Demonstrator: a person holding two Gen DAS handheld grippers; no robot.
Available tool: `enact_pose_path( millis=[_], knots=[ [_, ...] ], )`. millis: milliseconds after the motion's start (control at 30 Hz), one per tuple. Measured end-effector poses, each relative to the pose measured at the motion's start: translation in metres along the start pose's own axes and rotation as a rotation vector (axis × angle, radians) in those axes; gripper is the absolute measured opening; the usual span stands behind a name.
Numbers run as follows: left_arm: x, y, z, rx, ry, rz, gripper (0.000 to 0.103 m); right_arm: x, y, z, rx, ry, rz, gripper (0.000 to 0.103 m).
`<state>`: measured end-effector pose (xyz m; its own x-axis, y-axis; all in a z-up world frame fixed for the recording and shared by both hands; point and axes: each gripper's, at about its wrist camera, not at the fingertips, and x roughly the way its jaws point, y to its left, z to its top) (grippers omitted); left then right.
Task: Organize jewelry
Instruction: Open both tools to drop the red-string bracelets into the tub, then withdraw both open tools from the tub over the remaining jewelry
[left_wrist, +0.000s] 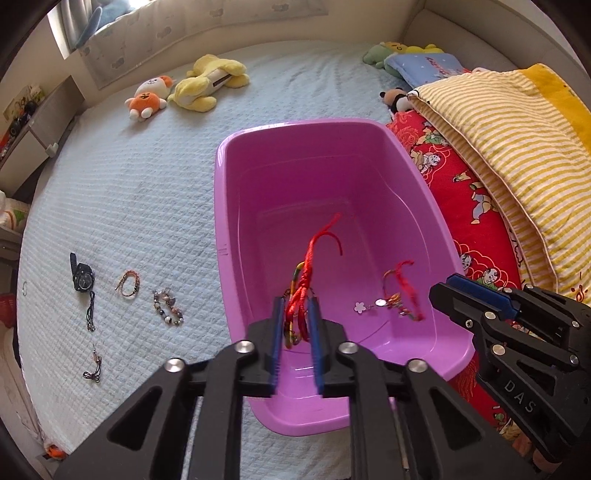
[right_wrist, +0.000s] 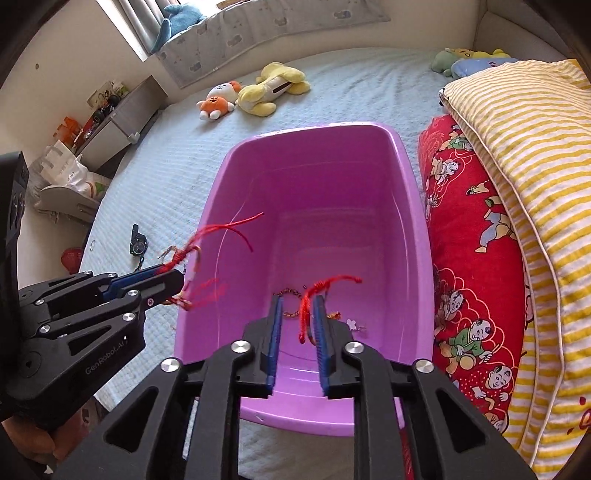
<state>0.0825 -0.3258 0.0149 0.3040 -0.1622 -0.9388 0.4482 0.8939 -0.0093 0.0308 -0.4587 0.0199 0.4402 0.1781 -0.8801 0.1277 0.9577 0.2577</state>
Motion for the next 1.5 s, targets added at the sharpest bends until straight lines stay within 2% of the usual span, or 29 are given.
enact_pose_path(
  millis=[67, 100, 433, 900, 1067, 1200, 1367, 1500],
  knots=[
    [-0.004, 0.002, 0.001, -0.014, -0.023, 0.023, 0.07, 0.0, -0.003, 0.002, 0.0, 0.0, -0.003, 0.031],
    [-0.007, 0.004, 0.001, -0.023, -0.047, 0.027, 0.073, 0.0, -0.005, 0.003, 0.0, -0.001, -0.003, 0.032],
    [-0.015, -0.001, 0.004, -0.021, -0.05, 0.028, 0.073, -0.005, -0.016, -0.001, 0.01, 0.009, 0.004, 0.043],
    [-0.044, 0.017, -0.007, -0.065, -0.088, 0.033, 0.073, -0.028, 0.001, -0.016, -0.011, -0.005, 0.002, 0.045],
    [-0.058, 0.031, -0.022, -0.081, -0.087, 0.048, 0.074, -0.037, 0.017, -0.024, -0.018, -0.006, 0.006, 0.048],
    [-0.068, 0.047, -0.038, -0.101, -0.089, 0.058, 0.081, -0.043, 0.03, -0.032, -0.025, -0.009, 0.016, 0.05],
    [-0.07, 0.068, -0.064, -0.127, -0.05, 0.04, 0.088, -0.044, 0.048, -0.046, -0.035, -0.005, 0.034, 0.053],
    [-0.067, 0.09, -0.092, -0.16, -0.011, 0.047, 0.088, -0.039, 0.064, -0.063, -0.052, 0.012, 0.045, 0.053]
  ],
)
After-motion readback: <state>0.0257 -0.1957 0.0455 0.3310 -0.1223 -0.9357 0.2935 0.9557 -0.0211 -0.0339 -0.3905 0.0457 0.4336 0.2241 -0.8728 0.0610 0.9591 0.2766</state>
